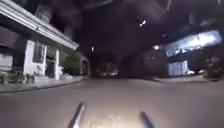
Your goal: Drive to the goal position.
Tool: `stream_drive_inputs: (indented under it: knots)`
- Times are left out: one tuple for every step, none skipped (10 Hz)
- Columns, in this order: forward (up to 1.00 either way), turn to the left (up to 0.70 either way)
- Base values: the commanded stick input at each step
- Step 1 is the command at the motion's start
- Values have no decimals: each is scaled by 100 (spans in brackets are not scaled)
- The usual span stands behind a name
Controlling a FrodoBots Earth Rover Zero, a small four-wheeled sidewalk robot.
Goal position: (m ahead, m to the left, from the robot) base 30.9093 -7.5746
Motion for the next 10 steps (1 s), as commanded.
stream_drive_inputs:
  knots:
    - [100,3]
    - [100,3]
    - [100,3]
    - [100,3]
    - [100,3]
    - [100,3]
    - [100,3]
    - [100,3]
    - [100,3]
    - [100,3]
